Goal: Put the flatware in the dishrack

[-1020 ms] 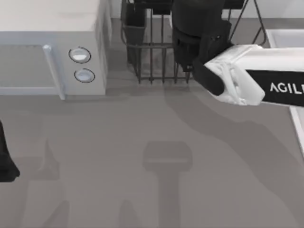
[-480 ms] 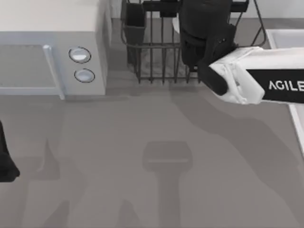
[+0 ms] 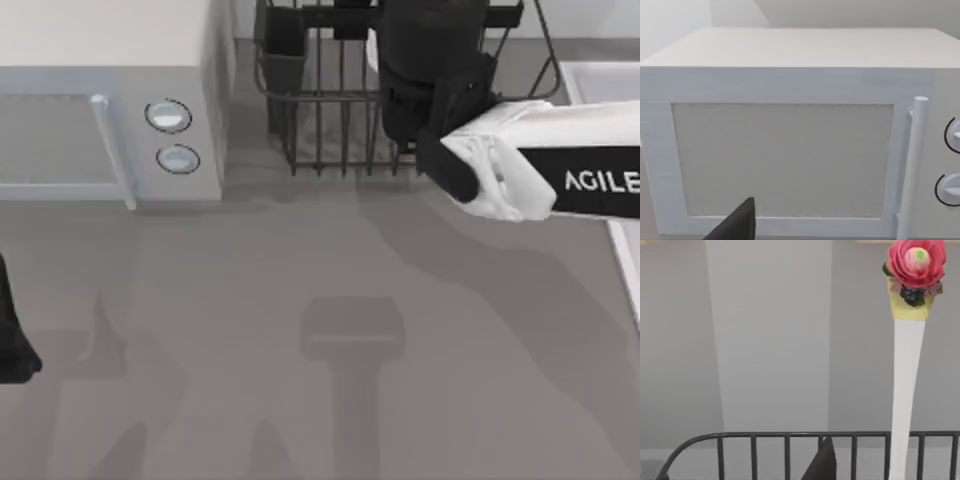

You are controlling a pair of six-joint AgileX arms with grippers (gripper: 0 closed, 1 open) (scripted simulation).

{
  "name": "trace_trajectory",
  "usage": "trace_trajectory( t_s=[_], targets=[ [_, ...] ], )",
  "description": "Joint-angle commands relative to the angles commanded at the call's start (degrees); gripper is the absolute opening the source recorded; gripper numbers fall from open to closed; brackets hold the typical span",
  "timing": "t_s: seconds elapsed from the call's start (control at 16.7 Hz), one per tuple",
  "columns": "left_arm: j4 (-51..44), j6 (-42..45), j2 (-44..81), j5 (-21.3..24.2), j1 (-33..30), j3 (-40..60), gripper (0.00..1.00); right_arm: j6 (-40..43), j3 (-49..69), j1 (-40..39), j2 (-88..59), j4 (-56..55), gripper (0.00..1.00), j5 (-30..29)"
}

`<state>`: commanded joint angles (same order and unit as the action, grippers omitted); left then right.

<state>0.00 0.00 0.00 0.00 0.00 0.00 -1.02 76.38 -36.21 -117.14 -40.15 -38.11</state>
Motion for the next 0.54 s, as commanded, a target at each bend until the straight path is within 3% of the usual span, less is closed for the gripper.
trace_trajectory(
  t_s=[0.18, 0.54],
  targets=[
    [0.0, 0.0, 0.0, 0.0, 0.0, 0.0, 1.0, 0.0, 0.0, 0.0, 0.0, 0.0, 0.98, 0.0],
    [0.0, 0.0, 0.0, 0.0, 0.0, 0.0, 1.0, 0.0, 0.0, 0.0, 0.0, 0.0, 1.0, 0.0]
  ],
)
